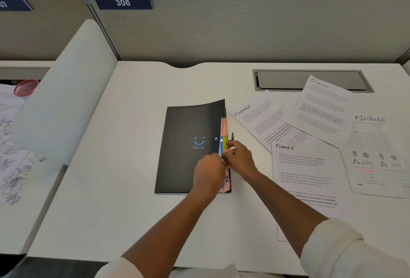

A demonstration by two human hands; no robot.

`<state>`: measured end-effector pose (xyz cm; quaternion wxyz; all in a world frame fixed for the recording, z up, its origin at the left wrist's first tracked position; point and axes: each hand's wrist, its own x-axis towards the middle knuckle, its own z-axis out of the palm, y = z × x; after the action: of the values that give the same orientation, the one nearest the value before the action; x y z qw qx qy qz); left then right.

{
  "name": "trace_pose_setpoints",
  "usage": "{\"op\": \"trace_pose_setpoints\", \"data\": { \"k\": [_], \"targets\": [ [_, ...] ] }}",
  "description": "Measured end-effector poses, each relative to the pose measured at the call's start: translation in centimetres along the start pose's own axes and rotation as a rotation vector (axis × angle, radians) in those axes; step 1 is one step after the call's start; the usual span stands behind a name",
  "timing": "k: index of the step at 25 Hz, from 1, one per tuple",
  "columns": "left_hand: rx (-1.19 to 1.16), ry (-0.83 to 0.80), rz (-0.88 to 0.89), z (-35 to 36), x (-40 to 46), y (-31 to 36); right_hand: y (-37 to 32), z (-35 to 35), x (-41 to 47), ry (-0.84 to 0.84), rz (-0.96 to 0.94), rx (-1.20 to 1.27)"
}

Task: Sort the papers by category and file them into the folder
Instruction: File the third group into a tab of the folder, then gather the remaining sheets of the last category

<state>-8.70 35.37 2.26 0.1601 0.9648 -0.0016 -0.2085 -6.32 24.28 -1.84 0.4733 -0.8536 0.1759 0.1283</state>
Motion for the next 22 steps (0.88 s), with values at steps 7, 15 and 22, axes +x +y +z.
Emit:
{"op": "trace_pose_setpoints", "data": {
  "k": [7, 15, 22],
  "targets": [
    [0.231, 0.087, 0.13, 1.7, -0.9, 1.4, 1.3, -3.3, -1.8, -0.096, -0.048, 0.082],
    [-0.216, 0.36, 0.122, 3.7, -1.5, 1.8, 6.1, -9.4, -4.4, -0.036, -0.003, 0.188],
    [-0.401, 0.133, 0.194, 8.4, -3.0, 7.0, 12.5, -16.4, -5.5, 0.178, 0.043, 0.093]
  ]
}}
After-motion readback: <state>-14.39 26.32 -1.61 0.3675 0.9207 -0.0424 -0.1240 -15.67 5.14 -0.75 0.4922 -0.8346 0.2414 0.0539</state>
